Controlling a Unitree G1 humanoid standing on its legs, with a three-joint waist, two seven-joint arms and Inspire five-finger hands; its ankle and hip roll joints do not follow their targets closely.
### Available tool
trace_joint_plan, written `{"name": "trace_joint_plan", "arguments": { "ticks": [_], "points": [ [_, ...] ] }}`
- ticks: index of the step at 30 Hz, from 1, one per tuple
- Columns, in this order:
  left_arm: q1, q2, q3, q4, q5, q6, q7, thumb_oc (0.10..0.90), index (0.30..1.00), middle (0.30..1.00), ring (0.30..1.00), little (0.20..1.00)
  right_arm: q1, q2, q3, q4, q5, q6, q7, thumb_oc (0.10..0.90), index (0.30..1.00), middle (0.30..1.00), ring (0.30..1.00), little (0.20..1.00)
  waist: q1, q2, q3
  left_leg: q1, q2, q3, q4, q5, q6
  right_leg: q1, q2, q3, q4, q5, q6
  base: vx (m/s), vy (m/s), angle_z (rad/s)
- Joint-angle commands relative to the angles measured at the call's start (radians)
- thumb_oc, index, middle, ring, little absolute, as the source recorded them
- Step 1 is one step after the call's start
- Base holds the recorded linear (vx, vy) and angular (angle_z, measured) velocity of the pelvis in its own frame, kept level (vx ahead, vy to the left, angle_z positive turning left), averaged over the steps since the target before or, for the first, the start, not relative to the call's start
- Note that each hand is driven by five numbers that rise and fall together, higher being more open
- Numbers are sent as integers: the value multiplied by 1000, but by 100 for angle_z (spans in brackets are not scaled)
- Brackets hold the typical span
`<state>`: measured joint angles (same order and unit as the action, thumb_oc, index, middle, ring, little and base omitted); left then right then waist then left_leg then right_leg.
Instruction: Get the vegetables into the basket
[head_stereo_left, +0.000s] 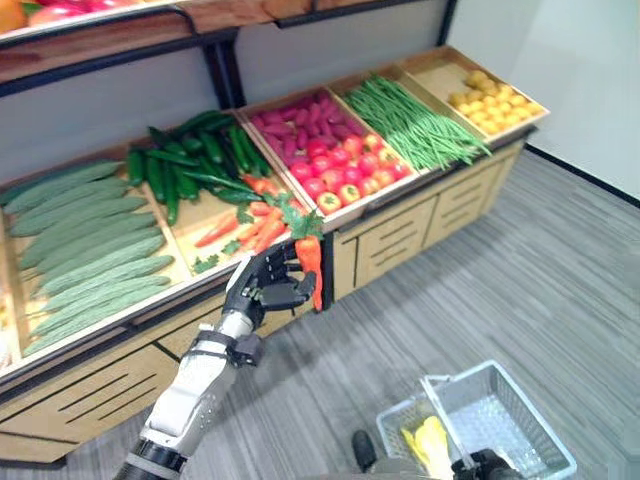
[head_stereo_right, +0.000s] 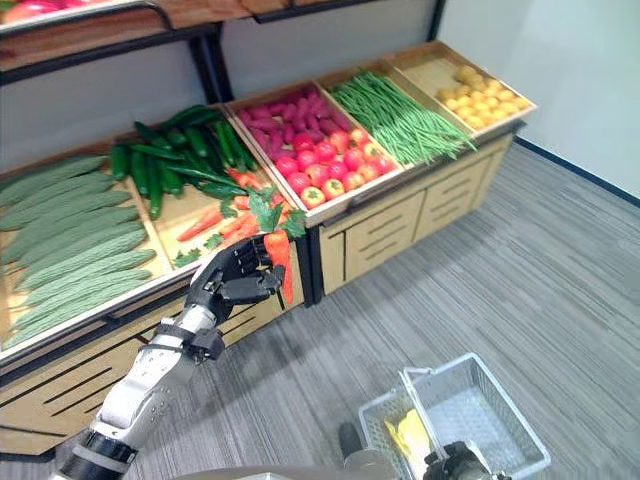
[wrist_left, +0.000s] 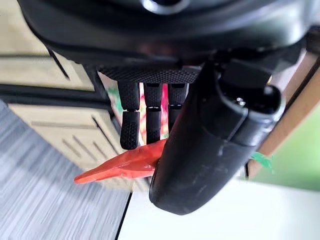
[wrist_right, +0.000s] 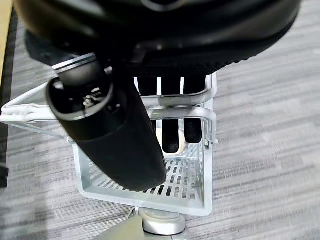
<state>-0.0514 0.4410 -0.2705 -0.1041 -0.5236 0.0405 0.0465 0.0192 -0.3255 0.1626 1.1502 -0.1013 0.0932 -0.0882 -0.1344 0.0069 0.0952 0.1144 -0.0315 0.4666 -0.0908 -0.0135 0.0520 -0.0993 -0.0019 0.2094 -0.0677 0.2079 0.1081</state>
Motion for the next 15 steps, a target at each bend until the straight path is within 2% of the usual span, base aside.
{"name": "trace_joint_plan", "arguments": {
  "ticks": [1,2,3,5,7,8,9,10,11,12,13,15],
  "points": [
    [-104,7,2,-82,-34,-120,-4,400,300,300,300,300,-43,10,24,15,24,-19,-6,400,300,300,300,300,4,17,13,-29,-3,-38,61,-147,55,-41,-55,-140,89,-57,110,-70,52,-59],
    [-114,11,5,-78,-39,-121,3,400,300,300,300,300,-51,14,29,11,19,-22,-9,400,300,300,300,300,22,27,25,-29,7,-13,67,-150,52,-42,-96,-287,109,-97,87,-86,68,-105],
    [-118,10,9,-79,-39,-115,4,400,300,300,300,300,-54,19,40,4,10,-23,-9,400,300,300,300,300,29,35,28,-26,15,17,61,-148,47,-29,-143,-400,116,-113,67,-19,48,-144],
    [-113,20,27,-91,-31,-113,10,400,300,300,300,300,-63,30,53,-7,-7,-23,-5,400,300,300,300,300,39,44,36,-21,35,63,84,-165,48,12,-226,-517,129,-104,60,-4,-21,-134],
    [-75,34,63,-113,-19,-113,15,400,300,300,300,300,-81,38,70,-13,-38,-23,5,400,300,300,300,300,76,35,23,-26,44,117,111,-180,45,55,-301,-652,104,-32,92,22,-106,-52],
    [-38,35,96,-121,-10,-109,18,400,300,300,300,300,-96,39,80,-20,-54,-23,12,400,300,300,300,300,103,29,18,-24,49,151,106,-184,45,68,-336,-750,123,-13,106,23,-167,-92],
    [-19,35,111,-128,-6,-105,20,400,300,300,300,300,-104,36,88,-27,-60,-23,14,400,300,300,300,300,112,24,17,-24,53,164,112,-184,44,76,-343,-780,144,-19,107,23,-264,-129],
    [-11,39,119,-129,-1,-97,22,400,300,300,300,300,-105,36,91,-32,-62,-23,15,400,300,300,300,300,116,14,16,-29,59,168,130,-190,37,88,-335,-789,163,-53,99,16,-195,-140],
    [-11,39,119,-129,-1,-97,22,400,300,300,300,300,-105,36,91,-32,-62,-23,15,400,300,300,300,300,116,14,16,-29,59,168,130,-190,37,88,-335,-789,163,-53,99,52,-411,-92],
    [18,21,141,-134,10,-92,15,400,300,300,300,300,-102,25,99,-42,-79,-19,24,400,300,300,300,300,125,0,12,-42,77,193,182,-196,18,111,-315,-764,77,-23,106,68,-382,-51],
    [29,16,145,-126,17,-90,14,400,300,300,300,300,-99,22,99,-44,-85,-18,23,400,300,300,300,300,128,0,13,-37,82,197,183,-195,11,110,-312,-762,75,-18,108,138,-643,-68],
    [48,-5,149,-107,31,-79,16,400,300,300,300,300,-64,7,71,-42,-82,-14,19,400,300,300,300,300,110,11,13,-26,100,184,168,-173,-12,129,-287,-768,66,-62,92,116,-416,-49]
  ]
}}
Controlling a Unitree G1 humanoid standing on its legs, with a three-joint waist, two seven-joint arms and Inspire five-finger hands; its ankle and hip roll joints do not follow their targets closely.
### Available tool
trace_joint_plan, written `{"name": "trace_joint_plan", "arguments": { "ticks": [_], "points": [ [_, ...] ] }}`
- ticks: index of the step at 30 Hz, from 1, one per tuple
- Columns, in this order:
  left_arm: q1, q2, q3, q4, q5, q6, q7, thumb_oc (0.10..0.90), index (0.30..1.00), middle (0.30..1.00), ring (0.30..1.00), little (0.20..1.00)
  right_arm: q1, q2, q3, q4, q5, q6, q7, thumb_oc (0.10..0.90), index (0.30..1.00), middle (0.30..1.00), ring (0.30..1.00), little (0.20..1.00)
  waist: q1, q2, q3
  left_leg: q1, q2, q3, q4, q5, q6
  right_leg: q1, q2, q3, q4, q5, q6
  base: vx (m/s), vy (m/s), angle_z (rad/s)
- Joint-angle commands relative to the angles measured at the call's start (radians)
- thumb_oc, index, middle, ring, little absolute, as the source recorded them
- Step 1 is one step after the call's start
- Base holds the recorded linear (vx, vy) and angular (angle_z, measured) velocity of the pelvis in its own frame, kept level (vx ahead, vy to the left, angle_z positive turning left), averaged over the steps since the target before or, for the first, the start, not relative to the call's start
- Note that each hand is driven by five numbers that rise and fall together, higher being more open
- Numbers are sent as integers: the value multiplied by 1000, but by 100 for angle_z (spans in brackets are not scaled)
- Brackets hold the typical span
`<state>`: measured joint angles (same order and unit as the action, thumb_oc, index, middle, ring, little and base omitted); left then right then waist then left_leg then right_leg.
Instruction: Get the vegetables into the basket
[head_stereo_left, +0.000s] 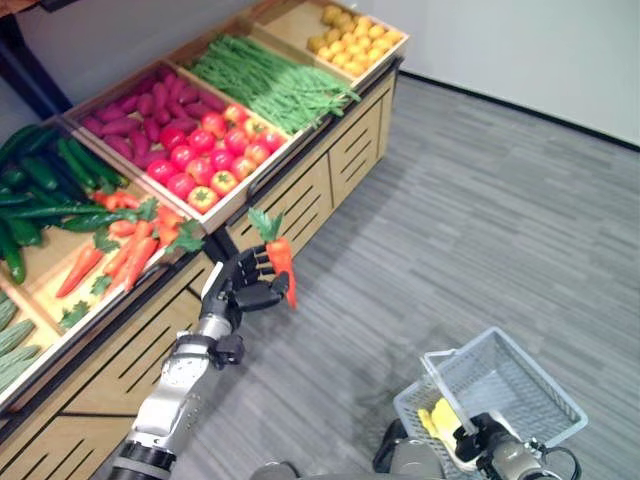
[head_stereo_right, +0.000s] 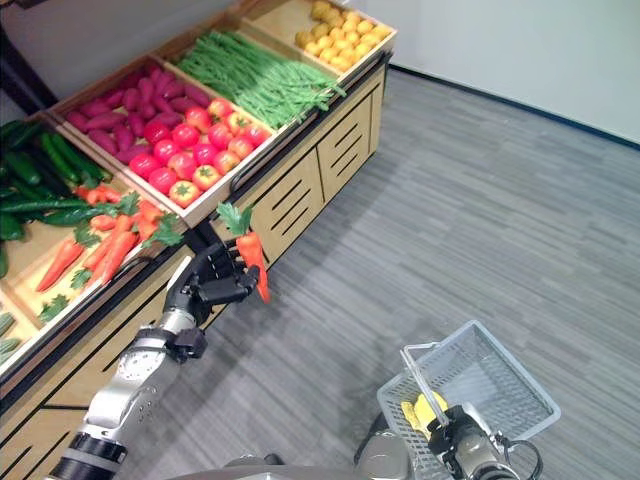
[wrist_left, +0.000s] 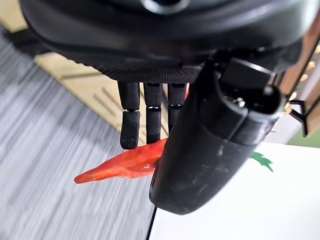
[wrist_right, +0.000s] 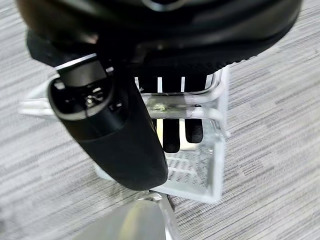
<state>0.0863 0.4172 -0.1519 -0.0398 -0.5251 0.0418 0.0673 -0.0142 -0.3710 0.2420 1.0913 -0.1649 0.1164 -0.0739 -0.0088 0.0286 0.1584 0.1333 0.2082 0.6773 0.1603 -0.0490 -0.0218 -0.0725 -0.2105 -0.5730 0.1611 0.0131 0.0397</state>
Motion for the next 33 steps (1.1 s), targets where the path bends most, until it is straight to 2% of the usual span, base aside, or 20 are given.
{"name": "trace_joint_plan", "arguments": {
  "ticks": [1,4,5,10,12,13,17,21,22,23,24,25,26,27,28,29,30,32,33],
  "points": [
    [-87,19,30,-167,39,-77,-5,400,300,300,300,300,-23,45,-18,16,-15,-36,2,400,300,300,300,300,-22,-6,-50,-43,-137,-31,-96,-125,54,101,-71,16,-159,116,155,66,-218,39],
    [-90,23,41,-160,56,-75,1,400,300,300,300,300,4,25,-54,17,1,-35,-9,400,300,300,300,300,-48,10,-38,-46,-127,-50,-148,-78,28,80,-47,32,-151,69,135,108,-280,23],
    [-89,16,48,-151,69,-73,7,400,300,300,300,300,30,10,-85,19,14,-34,-19,400,300,300,300,300,-63,23,-31,-49,-123,-46,-164,-60,15,64,-32,49,-161,53,129,143,-223,14],
    [-97,12,62,-137,84,-79,23,400,300,300,300,300,35,-21,-129,34,35,-30,-42,400,300,300,300,300,-81,44,-4,-63,-123,-23,-197,-30,1,16,-19,75,-167,57,132,78,-104,-9],
    [-100,11,70,-128,87,-85,32,400,300,300,300,300,39,-28,-144,52,42,-30,-45,400,300,300,300,300,-84,49,2,-70,-123,-16,-219,-13,-4,-19,-15,91,-144,46,127,111,-144,-25],
    [-101,9,77,-119,87,-88,40,400,300,300,300,300,46,-35,-158,72,43,-28,-51,400,300,300,300,300,-93,53,15,-70,-112,-8,-232,1,-13,-58,-16,98,-72,11,118,109,-150,-15],
    [-102,13,85,-114,90,-94,39,400,300,300,300,300,52,-37,-162,95,53,-33,-55,400,300,300,300,300,-98,44,31,-72,-86,-21,-215,7,-26,-82,-1,118,-10,-43,87,140,-223,-6],
    [-84,16,104,-112,91,-97,44,400,300,300,300,300,66,-28,-151,105,57,-41,-53,400,300,300,300,300,-95,22,37,-56,-49,-33,-175,33,-49,-82,32,152,32,-105,50,196,-306,0],
    [-72,13,117,-112,89,-101,50,400,300,300,300,300,65,-24,-140,105,63,-46,-53,400,300,300,300,300,-82,1,43,-72,-11,-67,-93,86,-78,-64,68,177,26,-134,18,231,-432,-7],
    [-73,15,120,-109,90,-103,53,400,300,300,300,300,61,-26,-132,103,67,-50,-55,400,300,300,300,300,-64,-13,52,-96,8,-123,-28,135,-92,-52,90,192,19,-146,-3,229,-433,-14],
    [-74,16,120,-109,90,-103,53,400,300,300,300,300,60,-25,-132,103,68,-50,-55,400,300,300,300,300,-64,-13,52,-100,14,-125,-20,133,-96,-51,94,191,17,-147,-7,178,-314,-42],
    [-68,16,132,-104,91,-106,58,400,300,300,300,300,46,-33,-107,98,63,-55,-49,400,300,300,300,300,-34,-38,66,-165,-17,-311,65,118,-61,-23,125,221,-22,-160,-28,142,-163,-50],
    [-64,11,135,-102,90,-109,66,400,300,300,300,300,38,-36,-92,101,58,-53,-46,400,300,300,300,300,-14,-49,67,-203,-66,-414,68,59,-34,-11,130,247,-46,-154,-25,141,-144,-51],
    [-64,11,135,-102,90,-109,66,400,300,300,300,300,37,-35,-91,101,58,-53,-46,400,300,300,300,300,-16,-49,67,-206,-66,-416,71,57,-33,-11,130,245,-47,-154,-24,69,31,-45],
    [-63,6,134,-102,85,-109,68,400,300,300,300,300,32,-36,-84,101,56,-52,-46,400,300,300,300,300,-12,-55,69,-226,-97,-463,24,23,-23,-5,129,253,-58,-145,-17,84,115,-57],
    [-49,4,133,-104,91,-115,74,400,300,300,300,300,28,-52,-81,90,50,-52,-46,400,300,300,300,300,-1,-62,71,-272,-141,-566,-112,43,-15,-4,125,263,-66,-136,-19,84,111,-36],
    [-49,4,133,-104,91,-115,74,400,300,300,300,300,28,-52,-81,90,49,-52,-46,400,300,300,300,300,-4,-62,69,-272,-143,-569,-118,48,-15,-6,124,260,-66,-136,-19,88,128,-5],
    [-43,8,132,-105,97,-120,75,400,300,300,300,300,18,-62,-81,97,45,-55,-50,400,300,300,300,300,11,-59,75,-301,-175,-702,-144,73,-23,5,123,294,-63,-133,-19,126,192,-24],
    [-32,19,132,-103,123,-118,92,400,300,300,300,300,11,-69,-84,110,42,-49,-59,400,300,300,300,300,15,-55,71,-314,-197,-759,-122,63,-14,11,114,311,-58,-130,-12,339,483,-74]
  ]
}}
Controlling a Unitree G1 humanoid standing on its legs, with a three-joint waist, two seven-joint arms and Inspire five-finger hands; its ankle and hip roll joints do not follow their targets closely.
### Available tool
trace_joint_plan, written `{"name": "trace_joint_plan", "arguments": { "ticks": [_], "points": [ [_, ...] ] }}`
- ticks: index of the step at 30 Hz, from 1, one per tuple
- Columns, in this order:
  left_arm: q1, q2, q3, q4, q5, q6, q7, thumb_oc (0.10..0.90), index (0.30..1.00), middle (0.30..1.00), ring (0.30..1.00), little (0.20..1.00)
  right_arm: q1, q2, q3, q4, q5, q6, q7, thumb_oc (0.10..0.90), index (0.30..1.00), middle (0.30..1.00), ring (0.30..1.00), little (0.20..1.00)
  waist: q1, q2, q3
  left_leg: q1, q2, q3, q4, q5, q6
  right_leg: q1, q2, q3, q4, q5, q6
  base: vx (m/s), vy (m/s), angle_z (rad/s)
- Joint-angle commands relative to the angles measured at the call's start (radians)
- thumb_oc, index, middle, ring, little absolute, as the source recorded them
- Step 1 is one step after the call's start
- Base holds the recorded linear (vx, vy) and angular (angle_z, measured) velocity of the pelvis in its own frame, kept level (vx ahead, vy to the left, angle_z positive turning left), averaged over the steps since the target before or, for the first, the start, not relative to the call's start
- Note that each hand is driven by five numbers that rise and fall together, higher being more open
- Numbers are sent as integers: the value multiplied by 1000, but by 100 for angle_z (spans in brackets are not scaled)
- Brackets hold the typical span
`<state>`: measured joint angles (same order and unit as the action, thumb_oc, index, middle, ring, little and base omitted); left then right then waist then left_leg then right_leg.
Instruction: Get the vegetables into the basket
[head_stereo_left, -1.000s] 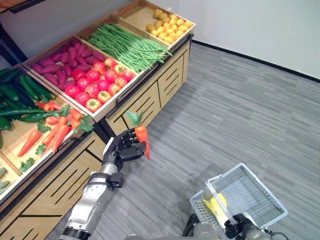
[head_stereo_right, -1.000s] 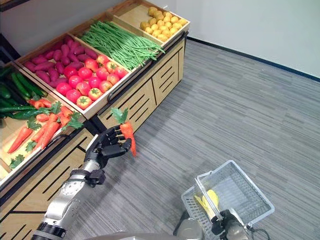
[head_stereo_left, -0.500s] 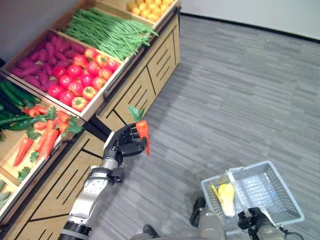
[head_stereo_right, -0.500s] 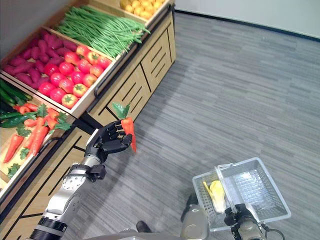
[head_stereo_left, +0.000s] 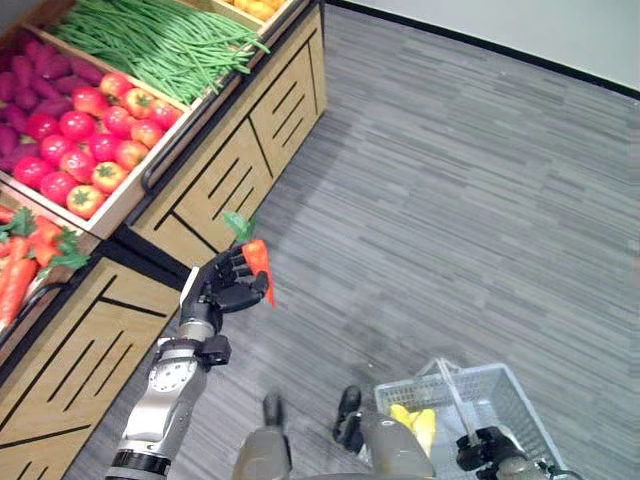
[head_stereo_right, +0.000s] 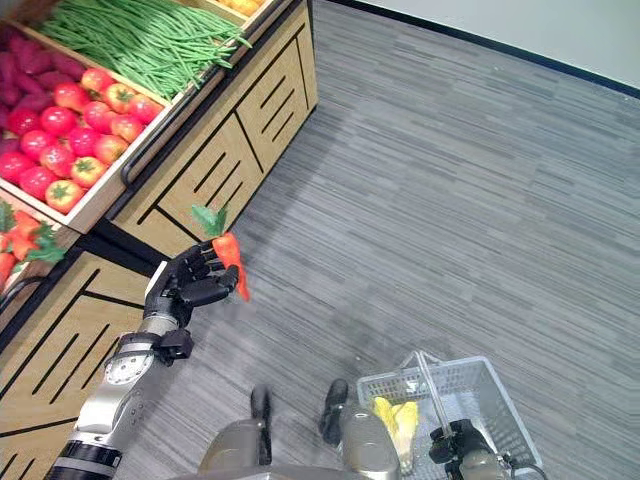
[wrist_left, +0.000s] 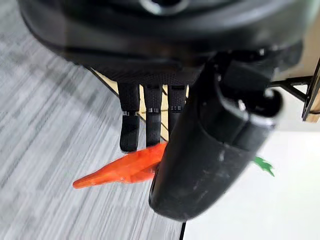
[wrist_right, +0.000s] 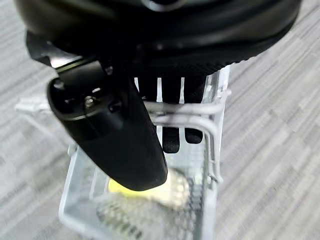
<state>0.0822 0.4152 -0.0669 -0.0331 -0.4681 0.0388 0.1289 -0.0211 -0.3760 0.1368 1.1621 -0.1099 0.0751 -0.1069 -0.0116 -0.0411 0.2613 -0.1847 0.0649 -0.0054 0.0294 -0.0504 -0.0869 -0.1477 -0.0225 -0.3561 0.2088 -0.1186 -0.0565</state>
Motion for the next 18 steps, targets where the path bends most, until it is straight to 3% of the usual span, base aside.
{"name": "trace_joint_plan", "arguments": {
  "ticks": [1,2,4,5,6,8,10,15,18],
  "points": [
    [-26,37,57,-116,43,-119,11,400,300,300,300,300,-2,-53,25,39,-12,-10,-15,400,300,300,300,300,13,11,-44,12,-69,-42,109,-38,80,92,-88,161,-85,-3,101,286,398,-69],
    [-26,37,57,-116,43,-119,11,400,300,300,300,300,-2,-52,25,39,-12,-10,-15,400,300,300,300,300,16,11,-44,11,-68,-40,111,-40,80,91,-87,164,-85,-3,101,339,443,-123],
    [-17,65,46,-126,73,-122,-12,400,300,300,300,300,-14,-44,-1,35,9,-14,-18,400,300,300,300,300,21,24,-51,8,-99,15,189,-104,126,111,-124,193,-86,41,135,283,449,-123],
    [-18,65,46,-125,73,-122,-12,400,300,300,300,300,-14,-44,-1,35,9,-14,-18,400,300,300,300,300,25,24,-51,8,-98,19,191,-106,127,110,-124,198,-86,42,136,257,559,-65],
    [-13,93,51,-127,74,-126,-17,400,300,300,300,300,-32,-42,-1,15,16,-16,-22,400,300,300,300,300,28,32,-49,6,-105,62,216,-125,150,88,-141,218,-76,107,154,121,389,-43],
    [-28,111,48,-117,71,-125,-12,400,300,300,300,300,-51,-33,19,-2,10,-17,-23,400,300,300,300,300,41,35,-50,10,-101,96,204,-137,170,59,-150,224,-80,140,164,107,385,-88],
    [-34,114,46,-109,71,-123,-12,400,300,300,300,300,-58,-28,24,-2,11,-15,-24,400,300,300,300,300,48,35,-50,11,-100,108,201,-138,177,48,-150,226,-77,149,167,29,158,-88],
    [-65,145,19,-86,102,-103,-22,400,300,300,300,300,-77,-3,21,-21,36,-11,-27,400,300,300,300,300,61,27,-50,23,-105,154,167,-143,194,44,-174,152,-101,184,198,19,175,-33],
    [-70,157,-8,-69,118,-91,-40,400,300,300,300,300,-91,-9,19,-25,40,-6,-27,400,300,300,300,300,55,27,-50,29,-110,163,160,-140,196,43,-182,159,-114,218,210,-26,54,-34]
  ]
}}
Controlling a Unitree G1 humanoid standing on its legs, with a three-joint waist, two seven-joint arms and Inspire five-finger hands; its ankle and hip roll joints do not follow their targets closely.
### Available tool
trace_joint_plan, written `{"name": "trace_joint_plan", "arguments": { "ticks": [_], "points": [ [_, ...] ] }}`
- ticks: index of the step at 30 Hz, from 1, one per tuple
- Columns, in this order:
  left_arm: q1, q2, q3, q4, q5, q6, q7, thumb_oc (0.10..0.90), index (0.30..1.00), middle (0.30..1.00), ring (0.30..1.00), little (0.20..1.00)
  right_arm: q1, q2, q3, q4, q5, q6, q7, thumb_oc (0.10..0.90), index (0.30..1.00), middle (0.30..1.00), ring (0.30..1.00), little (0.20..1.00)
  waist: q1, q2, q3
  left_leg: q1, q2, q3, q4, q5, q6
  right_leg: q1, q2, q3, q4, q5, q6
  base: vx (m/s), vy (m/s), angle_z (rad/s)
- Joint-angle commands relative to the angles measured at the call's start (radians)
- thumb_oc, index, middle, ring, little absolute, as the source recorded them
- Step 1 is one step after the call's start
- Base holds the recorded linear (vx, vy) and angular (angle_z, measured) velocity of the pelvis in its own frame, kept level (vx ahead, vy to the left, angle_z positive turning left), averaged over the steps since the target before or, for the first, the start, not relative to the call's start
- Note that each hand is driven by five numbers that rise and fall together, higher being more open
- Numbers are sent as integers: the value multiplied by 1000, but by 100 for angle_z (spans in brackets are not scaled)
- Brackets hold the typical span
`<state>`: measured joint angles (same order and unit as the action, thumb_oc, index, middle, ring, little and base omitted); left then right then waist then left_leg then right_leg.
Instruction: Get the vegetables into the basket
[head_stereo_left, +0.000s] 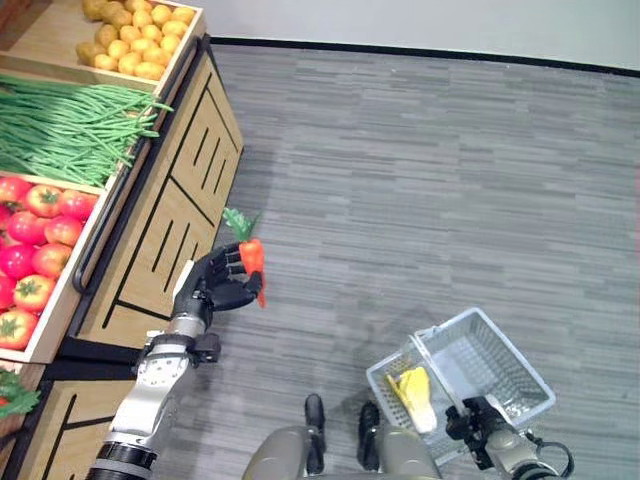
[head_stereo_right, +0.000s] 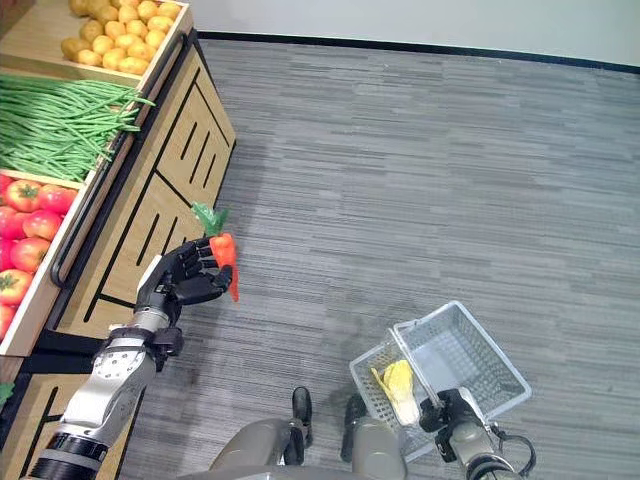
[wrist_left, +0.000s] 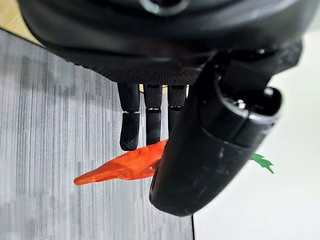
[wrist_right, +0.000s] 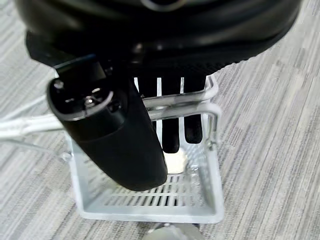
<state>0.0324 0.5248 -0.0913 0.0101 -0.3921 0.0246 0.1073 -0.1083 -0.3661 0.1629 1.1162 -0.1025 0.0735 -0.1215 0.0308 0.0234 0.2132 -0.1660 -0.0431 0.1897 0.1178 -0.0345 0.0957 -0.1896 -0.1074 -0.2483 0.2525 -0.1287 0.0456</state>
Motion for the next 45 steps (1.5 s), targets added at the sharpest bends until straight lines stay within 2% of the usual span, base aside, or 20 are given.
{"name": "trace_joint_plan", "arguments": {
  "ticks": [1,2,4,5,8,12,15,17,18,23,24,27,31,34,37,38,39,45],
  "points": [
    [-24,53,-1,-97,52,-67,-30,400,300,300,300,300,-14,-26,-4,18,30,-4,-12,400,300,300,300,300,10,-36,-2,9,-3,-32,74,-156,13,85,-96,54,-159,224,108,-18,0,-11],
    [-26,53,-2,-95,52,-67,-30,400,300,300,300,300,-14,-27,-4,18,30,-4,-12,400,300,300,300,300,10,-36,-2,9,-3,-32,74,-156,13,85,-96,53,-159,224,108,0,0,0],
    [-39,118,-44,-64,179,-27,-80,400,300,300,300,300,-78,-53,18,-10,24,2,-8,400,300,300,300,300,10,-37,-9,12,7,-29,74,-152,5,79,-93,53,-162,206,105,-37,-74,-2],
    [-40,118,-44,-63,180,-27,-80,400,300,300,300,300,-79,-53,18,-10,25,2,-8,400,300,300,300,300,10,-37,-8,12,7,-28,73,-151,5,79,-93,53,-161,206,105,-49,-137,-5],
    [-103,121,-92,16,338,8,-74,400,300,300,300,300,-148,-73,44,-85,17,8,-33,400,300,300,300,300,7,-54,-16,22,19,-34,45,-127,-14,84,-83,41,-167,164,95,-45,-159,-2],
    [-200,102,-146,108,497,39,-31,400,300,300,300,300,-186,-93,74,-238,0,19,-47,400,300,300,300,300,-1,-63,-24,29,35,-40,30,-110,-31,90,-71,35,-177,124,80,-33,-151,5],
    [-259,97,-177,139,656,60,-6,400,300,300,300,300,-186,-100,76,-358,-19,25,-58,400,300,300,300,300,-5,-62,-32,37,44,-44,22,-102,-41,98,-60,35,-188,113,73,-5,-119,6],
    [-277,100,-192,141,705,62,0,400,300,300,300,300,-191,-100,77,-398,-25,24,-60,400,300,300,300,300,-7,-61,-36,41,46,-43,17,-99,-44,101,-56,35,-193,112,72,8,-97,2],
    [-317,95,-230,155,783,63,-9,400,300,300,300,300,-200,-93,85,-451,-21,22,-65,400,300,300,300,300,-12,-55,-43,52,50,-40,-2,-90,-49,106,-51,37,-207,113,71,14,-137,1],
    [-393,76,-306,201,890,65,-20,400,300,300,300,300,-203,-79,117,-563,-35,13,-47,400,300,300,300,300,-22,-46,-59,72,53,-25,-44,-74,-58,112,-42,52,-241,124,70,23,-83,-3],
    [-449,56,-364,247,950,65,-30,400,300,300,300,300,-202,-64,148,-607,-35,3,-33,400,300,300,300,300,-34,-40,-65,80,55,-17,-55,-69,-62,113,-38,60,-251,127,69,25,-47,-11],
    [-502,22,-420,302,985,66,-33,400,300,300,300,300,-205,-54,181,-658,-41,-3,-15,400,300,300,300,300,-42,-32,-67,86,56,-5,-65,-65,-65,110,-34,71,-257,131,68,27,-55,-18],
    [-637,-85,-563,504,1081,66,-40,400,300,300,300,300,-206,-43,285,-853,9,-51,57,400,300,300,300,300,-82,-8,-69,102,60,43,-106,-49,-73,92,-27,116,-287,156,75,30,-58,-40],
    [-655,-117,-593,561,1092,70,-38,400,300,300,300,300,-205,-43,309,-901,37,-66,65,400,300,300,300,300,-95,-2,-68,105,60,57,-119,-42,-75,85,-26,126,-293,163,77,10,-22,-33],
    [-682,-183,-635,697,1110,80,-25,400,300,300,300,300,-210,-57,340,-1014,69,-91,79,400,300,300,300,300,-114,8,-67,115,62,82,-149,-26,-80,74,-23,144,-302,171,79,13,-48,-19],
    [-666,-159,-618,689,1121,94,15,400,300,300,300,300,-216,-62,329,-1046,76,-79,79,400,300,300,300,300,-105,14,-68,118,62,83,-158,-19,-80,74,-23,144,-307,174,78,7,-59,-29],
    [-626,-137,-610,669,1114,49,-46,400,300,300,300,300,-198,-61,310,-1092,117,-98,80,400,300,300,300,300,-101,19,-66,120,62,84,-169,-14,-81,76,-23,142,-312,176,77,3,-48,-36],
    [-551,-112,-604,628,1113,36,-80,400,300,300,300,300,-167,-75,299,-1232,167,-115,87,400,300,300,300,300,-93,31,-68,124,60,67,-205,15,-91,89,-26,115,-335,186,74,-16,-37,9]
  ]
}}
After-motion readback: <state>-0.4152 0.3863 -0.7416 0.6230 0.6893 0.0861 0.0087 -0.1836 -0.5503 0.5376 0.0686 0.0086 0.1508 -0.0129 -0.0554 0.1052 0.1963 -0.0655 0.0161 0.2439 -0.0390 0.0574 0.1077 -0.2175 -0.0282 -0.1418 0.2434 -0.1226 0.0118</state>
